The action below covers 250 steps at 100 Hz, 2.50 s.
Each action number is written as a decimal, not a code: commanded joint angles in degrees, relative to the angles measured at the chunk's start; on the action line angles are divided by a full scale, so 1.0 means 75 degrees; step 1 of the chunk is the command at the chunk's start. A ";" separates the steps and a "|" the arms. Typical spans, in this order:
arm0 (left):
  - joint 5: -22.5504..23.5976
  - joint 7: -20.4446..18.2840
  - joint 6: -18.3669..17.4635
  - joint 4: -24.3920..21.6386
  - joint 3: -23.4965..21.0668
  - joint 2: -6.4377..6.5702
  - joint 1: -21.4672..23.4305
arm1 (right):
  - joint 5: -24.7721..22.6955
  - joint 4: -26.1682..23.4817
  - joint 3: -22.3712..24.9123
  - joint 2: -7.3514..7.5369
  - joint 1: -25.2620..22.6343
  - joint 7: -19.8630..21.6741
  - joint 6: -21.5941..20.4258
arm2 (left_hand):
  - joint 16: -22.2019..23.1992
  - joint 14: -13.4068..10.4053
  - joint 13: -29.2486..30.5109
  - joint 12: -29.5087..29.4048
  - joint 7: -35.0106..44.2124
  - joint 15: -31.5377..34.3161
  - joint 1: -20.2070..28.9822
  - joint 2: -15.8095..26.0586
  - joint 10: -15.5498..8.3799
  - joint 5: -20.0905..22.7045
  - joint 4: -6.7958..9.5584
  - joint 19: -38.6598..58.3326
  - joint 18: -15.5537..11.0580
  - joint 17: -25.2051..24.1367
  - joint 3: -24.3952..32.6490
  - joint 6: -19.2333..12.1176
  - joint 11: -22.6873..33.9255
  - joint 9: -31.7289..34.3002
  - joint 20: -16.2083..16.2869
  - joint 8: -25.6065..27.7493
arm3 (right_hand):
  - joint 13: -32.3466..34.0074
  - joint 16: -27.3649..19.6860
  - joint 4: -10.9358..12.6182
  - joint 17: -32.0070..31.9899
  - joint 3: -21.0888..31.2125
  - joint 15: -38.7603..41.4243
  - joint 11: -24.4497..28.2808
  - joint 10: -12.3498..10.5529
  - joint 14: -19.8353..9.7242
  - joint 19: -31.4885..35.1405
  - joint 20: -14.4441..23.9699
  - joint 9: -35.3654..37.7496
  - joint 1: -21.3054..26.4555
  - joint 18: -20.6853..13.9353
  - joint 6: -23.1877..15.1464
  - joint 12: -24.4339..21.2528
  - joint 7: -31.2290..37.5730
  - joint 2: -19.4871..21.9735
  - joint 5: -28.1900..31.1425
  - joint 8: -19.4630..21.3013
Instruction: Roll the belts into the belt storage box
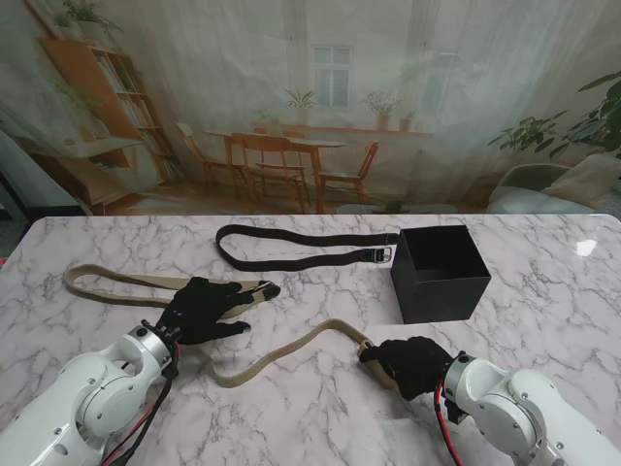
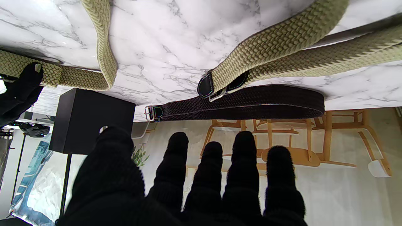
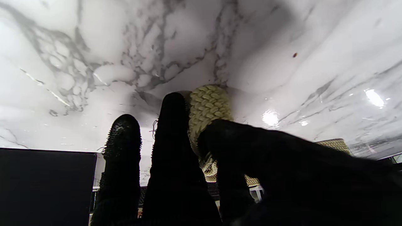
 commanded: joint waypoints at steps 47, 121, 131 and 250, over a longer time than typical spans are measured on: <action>0.0027 -0.0066 -0.0012 0.0013 -0.0015 -0.0001 0.0025 | -0.1130 0.0463 -0.0446 -0.0010 0.0032 -0.1133 0.0125 | -0.0022 0.0069 -0.0195 0.0028 -0.0025 -0.0158 0.0091 0.0326 0.0064 0.0018 -0.0068 -0.0238 0.0255 -0.0130 -0.0221 0.0080 -0.0108 -0.0177 0.0113 0.0070 | 0.0038 0.0114 -0.1847 0.0282 -0.2506 0.0523 0.0855 -0.1332 -0.0022 0.1030 0.0581 -0.0039 -0.0164 -0.0273 -0.1167 0.0661 0.3311 0.0613 0.1350 0.0755; 0.0031 -0.0047 -0.0030 0.0036 -0.0004 0.0000 0.0015 | -0.0280 0.0932 -0.0823 -0.0210 0.0140 -0.2184 0.0574 | -0.0027 0.0052 -0.0232 0.0017 -0.0029 -0.0169 0.0072 0.0331 0.0062 0.0006 -0.0069 -0.0259 0.0247 -0.0151 -0.0220 0.0081 -0.0132 -0.0276 0.0105 0.0072 | 0.0191 -0.1708 -0.2472 0.0178 -0.3111 -0.1586 -0.0020 0.0022 0.0813 -0.0257 -0.0741 0.0443 -0.0694 0.1475 -0.2261 -0.0414 0.7268 -0.0114 0.3076 -0.0882; 0.0032 -0.0047 -0.0033 0.0039 -0.0004 0.0000 0.0012 | -0.0428 0.0968 -0.0865 -0.0216 0.0141 -0.2393 0.0663 | -0.0026 0.0051 -0.0235 0.0017 -0.0029 -0.0170 0.0058 0.0329 0.0072 0.0005 -0.0070 -0.0261 0.0247 -0.0148 -0.0223 0.0073 -0.0131 -0.0273 0.0106 0.0073 | 0.0376 -0.1255 -0.2443 0.0010 -0.3256 -0.1265 0.0246 -0.0384 0.0647 0.0115 -0.0412 0.1517 -0.0925 0.1184 -0.2049 -0.0309 0.6875 -0.0027 0.2630 -0.1088; -0.0001 -0.0072 -0.0041 0.0087 0.0064 0.0004 -0.0047 | -0.0136 0.1938 -0.1797 -0.0403 0.0718 -0.3901 0.1088 | -0.0021 0.0044 -0.0221 0.0021 -0.0031 -0.0163 0.0053 0.0329 0.0052 -0.0005 -0.0070 -0.0255 0.0249 -0.0144 -0.0216 0.0074 -0.0126 -0.0276 0.0121 0.0076 | 0.2272 -0.0471 -0.2211 0.0722 -0.3538 -0.0215 0.4510 -0.2010 0.0376 0.0246 -0.0706 0.3858 0.0319 0.1040 -0.3201 0.3102 0.2062 0.0950 -0.1871 -0.2566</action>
